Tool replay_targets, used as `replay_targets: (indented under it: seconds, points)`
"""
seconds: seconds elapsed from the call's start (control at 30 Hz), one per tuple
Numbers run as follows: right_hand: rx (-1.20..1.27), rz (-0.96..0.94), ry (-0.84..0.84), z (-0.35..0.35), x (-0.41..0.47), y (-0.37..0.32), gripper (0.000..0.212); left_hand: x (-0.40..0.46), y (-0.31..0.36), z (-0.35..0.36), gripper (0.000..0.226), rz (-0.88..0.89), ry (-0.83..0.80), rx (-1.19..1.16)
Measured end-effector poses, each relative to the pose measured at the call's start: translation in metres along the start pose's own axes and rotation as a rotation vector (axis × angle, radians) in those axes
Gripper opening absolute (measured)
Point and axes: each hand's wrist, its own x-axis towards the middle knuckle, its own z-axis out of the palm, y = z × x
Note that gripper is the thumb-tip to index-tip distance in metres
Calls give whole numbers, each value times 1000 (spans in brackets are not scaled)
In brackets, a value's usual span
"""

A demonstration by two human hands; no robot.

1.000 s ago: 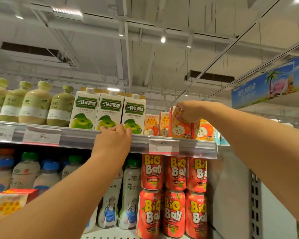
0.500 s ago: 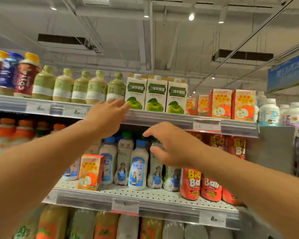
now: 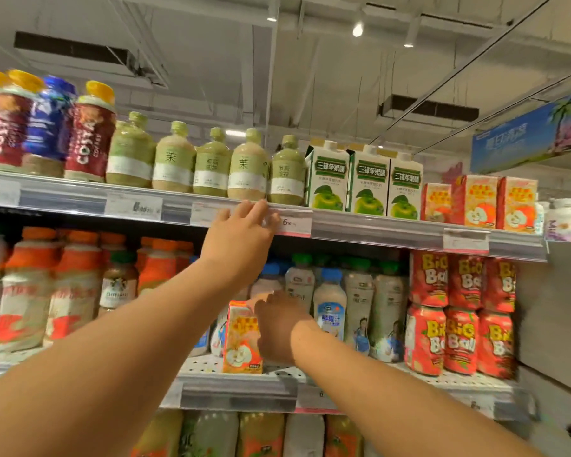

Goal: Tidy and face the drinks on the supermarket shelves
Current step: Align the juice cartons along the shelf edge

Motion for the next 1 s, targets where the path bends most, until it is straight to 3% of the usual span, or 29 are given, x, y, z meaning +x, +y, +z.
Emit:
replay_targets:
  seconds: [0.17,0.33,0.47,0.6,0.73,0.87,1.0]
  points:
    - [246,43,121,12,5,-6,55,-1,11,4,79,-76,-39,-91]
    - [336,41,141,3,2,-5,48,3,8,4,80,-81,-71,-147]
    - [274,-1,184,-4,-35,13,46,4,14,-3,66,-117,-112,-172]
    - [203,-139,288,-12,-94,67,32,16,38,-12,38,-303,-11,-304]
    - [165,-173,292,-28,-137,133,42,42,97,-15,47,-98,141,-292]
    - [125,-162,316,-42,-166,195,43,83,170,-14,61,11,53,-272]
    - [130,-149,346,-60,-188,247,43,108,216,-13,61,-92,-110,-143]
